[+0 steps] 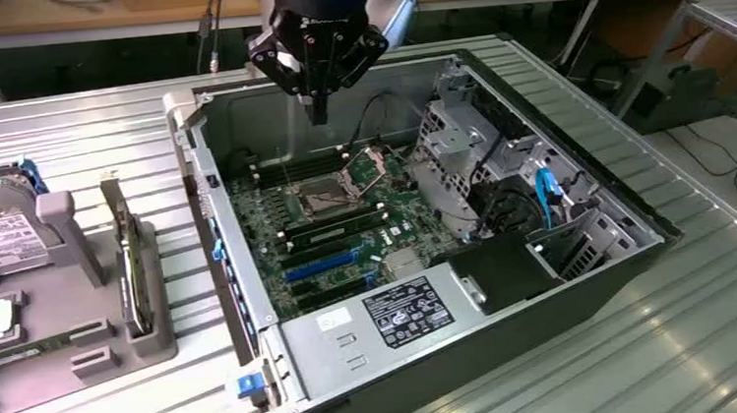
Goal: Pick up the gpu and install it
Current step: 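Reach for the gpu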
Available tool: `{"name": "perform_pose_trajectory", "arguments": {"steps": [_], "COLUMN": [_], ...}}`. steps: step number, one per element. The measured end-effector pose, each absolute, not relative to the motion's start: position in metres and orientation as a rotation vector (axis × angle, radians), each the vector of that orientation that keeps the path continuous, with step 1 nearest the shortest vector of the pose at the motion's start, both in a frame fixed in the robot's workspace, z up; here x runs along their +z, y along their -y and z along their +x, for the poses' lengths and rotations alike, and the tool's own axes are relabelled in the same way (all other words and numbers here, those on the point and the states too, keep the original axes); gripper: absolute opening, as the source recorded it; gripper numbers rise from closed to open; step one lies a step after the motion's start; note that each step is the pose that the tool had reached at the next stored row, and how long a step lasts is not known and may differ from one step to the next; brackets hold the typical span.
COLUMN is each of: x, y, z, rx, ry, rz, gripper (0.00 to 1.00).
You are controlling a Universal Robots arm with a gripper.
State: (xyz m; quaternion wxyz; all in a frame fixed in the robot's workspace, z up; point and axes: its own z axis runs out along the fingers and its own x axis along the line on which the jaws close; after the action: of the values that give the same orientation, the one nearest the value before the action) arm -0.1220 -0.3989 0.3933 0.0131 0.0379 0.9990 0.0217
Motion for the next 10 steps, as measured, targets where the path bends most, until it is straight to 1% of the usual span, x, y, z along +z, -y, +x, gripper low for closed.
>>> {"name": "perform_pose_trajectory", "arguments": {"steps": [10], "x": [0.3933], "y": [0.3989], "z": [-0.1230], "rx": [0.068], "ry": [-3.113], "rz": [0.118], "gripper": [0.11]}}
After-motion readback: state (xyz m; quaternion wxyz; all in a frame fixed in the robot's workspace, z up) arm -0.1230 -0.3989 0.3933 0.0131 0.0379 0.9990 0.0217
